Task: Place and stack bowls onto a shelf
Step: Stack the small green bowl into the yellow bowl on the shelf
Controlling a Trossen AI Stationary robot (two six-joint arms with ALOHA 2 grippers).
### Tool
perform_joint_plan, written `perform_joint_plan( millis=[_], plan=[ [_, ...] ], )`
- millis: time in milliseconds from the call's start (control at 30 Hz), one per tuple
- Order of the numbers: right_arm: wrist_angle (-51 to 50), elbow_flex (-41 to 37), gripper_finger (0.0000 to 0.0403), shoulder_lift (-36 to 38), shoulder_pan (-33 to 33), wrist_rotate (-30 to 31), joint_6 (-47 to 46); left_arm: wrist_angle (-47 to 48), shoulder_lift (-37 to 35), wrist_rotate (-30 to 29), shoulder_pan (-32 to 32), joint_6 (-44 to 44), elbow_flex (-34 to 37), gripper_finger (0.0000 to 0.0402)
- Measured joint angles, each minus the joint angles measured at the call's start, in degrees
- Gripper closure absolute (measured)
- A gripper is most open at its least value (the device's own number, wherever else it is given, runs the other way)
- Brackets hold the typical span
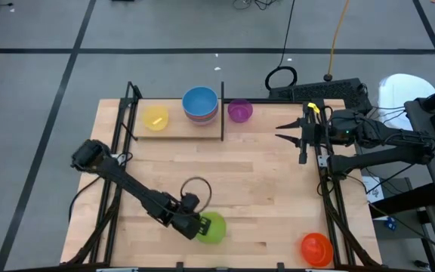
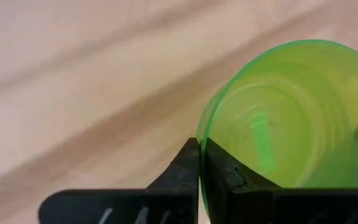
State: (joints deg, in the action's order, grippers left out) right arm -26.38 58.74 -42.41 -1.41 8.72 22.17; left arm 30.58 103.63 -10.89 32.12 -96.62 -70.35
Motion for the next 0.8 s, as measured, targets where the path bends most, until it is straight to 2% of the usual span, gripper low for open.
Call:
perform_joint_plan(
  millis=[200,400,533,667,800],
  plan=[
    [0.01,0.00,0.0316,-0.02,0.00,0.01,0.00,18.13,-12.34,-7.40,-2.61,0.48,-0.04,0.0398],
    [0.29,0.00,0.0316,-0.02,0.00,0.02,0.00,41.99,-25.00,-9.88,-7.52,1.82,-0.04,0.0398],
    [0.87,0.00,0.0316,-0.04,0.00,0.08,0.00,53.81,-33.25,-12.72,-11.68,2.29,-0.04,0.0398],
    [2.07,0.00,0.0316,-0.02,0.00,0.15,0.00,59.88,-40.89,-16.94,-16.28,3.49,-0.01,0.0398],
    [2.26,0.00,0.0316,-0.09,0.00,0.19,0.00,59.51,-46.34,-20.02,-21.77,11.02,0.01,0.0398]
  ],
)
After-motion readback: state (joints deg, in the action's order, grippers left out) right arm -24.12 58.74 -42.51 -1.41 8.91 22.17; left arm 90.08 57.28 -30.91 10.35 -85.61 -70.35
